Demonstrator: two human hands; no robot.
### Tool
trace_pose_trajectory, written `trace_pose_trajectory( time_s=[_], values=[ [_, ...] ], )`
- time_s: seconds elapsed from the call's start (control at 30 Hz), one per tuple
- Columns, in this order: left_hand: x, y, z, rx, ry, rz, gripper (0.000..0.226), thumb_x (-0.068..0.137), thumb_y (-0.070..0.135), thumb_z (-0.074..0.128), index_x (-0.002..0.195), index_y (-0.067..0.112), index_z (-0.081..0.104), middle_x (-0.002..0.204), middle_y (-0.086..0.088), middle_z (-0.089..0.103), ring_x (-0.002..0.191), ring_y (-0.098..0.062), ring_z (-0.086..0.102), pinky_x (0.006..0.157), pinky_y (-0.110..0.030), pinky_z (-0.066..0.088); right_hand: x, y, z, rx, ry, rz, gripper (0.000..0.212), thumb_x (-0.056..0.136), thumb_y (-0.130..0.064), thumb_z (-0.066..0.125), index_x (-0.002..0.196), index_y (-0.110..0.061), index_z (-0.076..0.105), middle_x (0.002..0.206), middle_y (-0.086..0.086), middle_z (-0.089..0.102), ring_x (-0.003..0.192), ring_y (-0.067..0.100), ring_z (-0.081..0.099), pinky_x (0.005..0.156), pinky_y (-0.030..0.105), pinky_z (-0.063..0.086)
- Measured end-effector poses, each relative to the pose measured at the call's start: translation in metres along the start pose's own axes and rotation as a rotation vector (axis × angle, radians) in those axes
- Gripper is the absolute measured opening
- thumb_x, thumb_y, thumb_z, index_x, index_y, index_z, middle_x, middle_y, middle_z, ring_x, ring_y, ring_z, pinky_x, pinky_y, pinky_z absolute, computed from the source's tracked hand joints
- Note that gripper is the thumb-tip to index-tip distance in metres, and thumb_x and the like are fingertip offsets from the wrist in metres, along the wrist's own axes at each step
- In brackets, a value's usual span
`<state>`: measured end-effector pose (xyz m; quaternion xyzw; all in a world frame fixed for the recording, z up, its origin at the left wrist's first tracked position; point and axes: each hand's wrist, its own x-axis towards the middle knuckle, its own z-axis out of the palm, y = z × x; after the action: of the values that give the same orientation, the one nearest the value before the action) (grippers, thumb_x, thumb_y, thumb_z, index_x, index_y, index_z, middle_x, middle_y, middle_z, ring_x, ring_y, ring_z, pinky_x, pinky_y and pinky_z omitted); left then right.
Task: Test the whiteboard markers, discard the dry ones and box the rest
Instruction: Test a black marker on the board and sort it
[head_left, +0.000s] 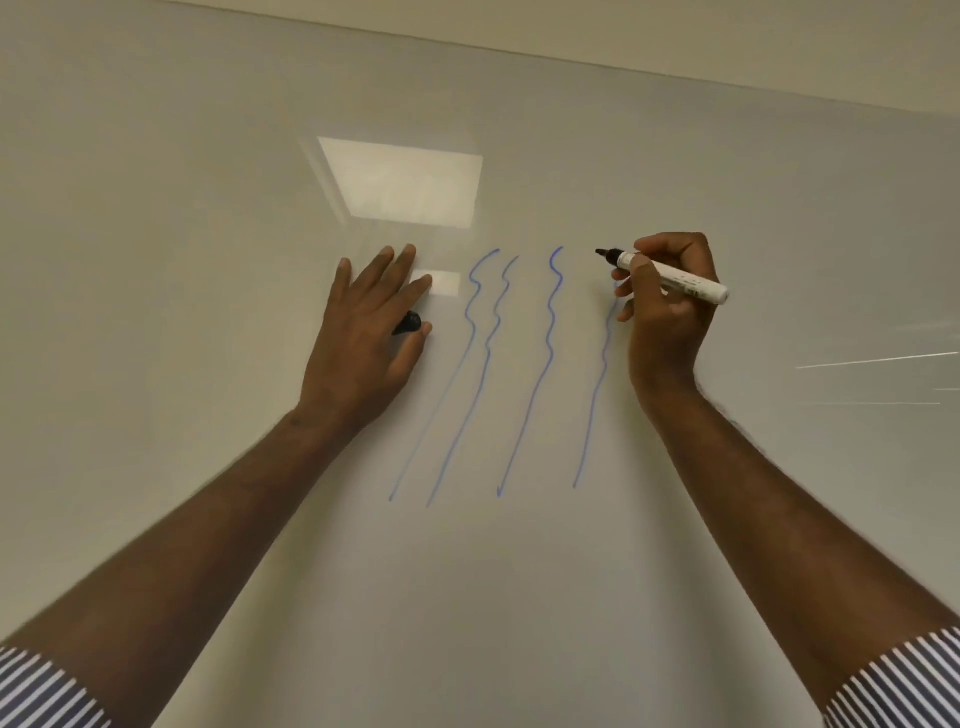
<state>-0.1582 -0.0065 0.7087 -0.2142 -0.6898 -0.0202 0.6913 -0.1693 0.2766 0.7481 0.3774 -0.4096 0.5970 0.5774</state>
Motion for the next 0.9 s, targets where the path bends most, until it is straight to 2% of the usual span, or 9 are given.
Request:
trace_pose_trajectory(
  time_s=[0.1,0.17,0.37,0.6,0.77,0.9],
  values=[
    [-0.003,-0.002,0.002,0.016,0.011,0.016,0.049,0.102,0.031,0.046,0.147,0.011,0.050,0.163,-0.007,0.032,0.154,-0.023,0.024,0.127,-0.051,0.010,0.005,0.018,0.004,-0.055,0.025,-0.102,0.007,0.091,-0.015,0.064,0.086,-0.011,0.060,0.082,0.011,0.067,0.076,0.034,0.070,0.058,0.046,0.052],
    [-0.003,-0.002,0.003,0.012,0.019,0.015,0.050,0.102,0.031,0.046,0.148,0.012,0.049,0.163,-0.005,0.032,0.154,-0.021,0.024,0.127,-0.051,0.011,0.005,0.028,0.004,-0.080,0.039,-0.135,0.010,0.090,-0.014,0.065,0.084,-0.007,0.061,0.081,0.012,0.067,0.077,0.037,0.069,0.064,0.051,0.054],
    [-0.005,-0.001,0.007,0.000,0.045,-0.001,0.051,0.100,0.029,0.049,0.148,0.013,0.050,0.162,-0.002,0.034,0.153,-0.017,0.025,0.127,-0.049,0.012,0.007,0.043,0.003,-0.087,0.092,-0.178,0.016,0.089,-0.013,0.064,0.078,-0.002,0.060,0.074,0.009,0.068,0.073,0.027,0.070,0.063,0.045,0.054],
    [-0.005,0.004,0.004,0.004,0.058,-0.028,0.051,0.099,0.029,0.049,0.148,0.013,0.050,0.161,-0.001,0.035,0.153,-0.016,0.025,0.127,-0.047,0.013,0.006,0.040,0.004,-0.151,0.104,-0.188,0.015,0.084,-0.011,0.066,0.074,-0.002,0.060,0.067,-0.011,0.064,0.066,0.018,0.066,0.058,0.041,0.051],
    [-0.006,0.007,0.003,0.008,0.043,-0.052,0.052,0.099,0.028,0.050,0.149,0.013,0.049,0.162,0.000,0.034,0.153,-0.015,0.024,0.127,-0.047,0.012,-0.015,0.036,-0.009,-0.162,-0.007,-0.229,0.015,0.081,-0.005,0.066,0.071,0.001,0.058,0.067,-0.008,0.064,0.060,0.015,0.061,0.055,0.033,0.045],
    [-0.007,0.009,0.003,0.024,0.032,-0.053,0.052,0.100,0.028,0.049,0.150,0.013,0.047,0.162,-0.001,0.034,0.154,-0.016,0.024,0.126,-0.049,0.013,-0.037,0.039,-0.032,-0.156,-0.021,-0.219,0.016,0.083,-0.004,0.068,0.071,0.000,0.059,0.066,0.002,0.065,0.059,0.023,0.060,0.052,0.035,0.043]
  ],
)
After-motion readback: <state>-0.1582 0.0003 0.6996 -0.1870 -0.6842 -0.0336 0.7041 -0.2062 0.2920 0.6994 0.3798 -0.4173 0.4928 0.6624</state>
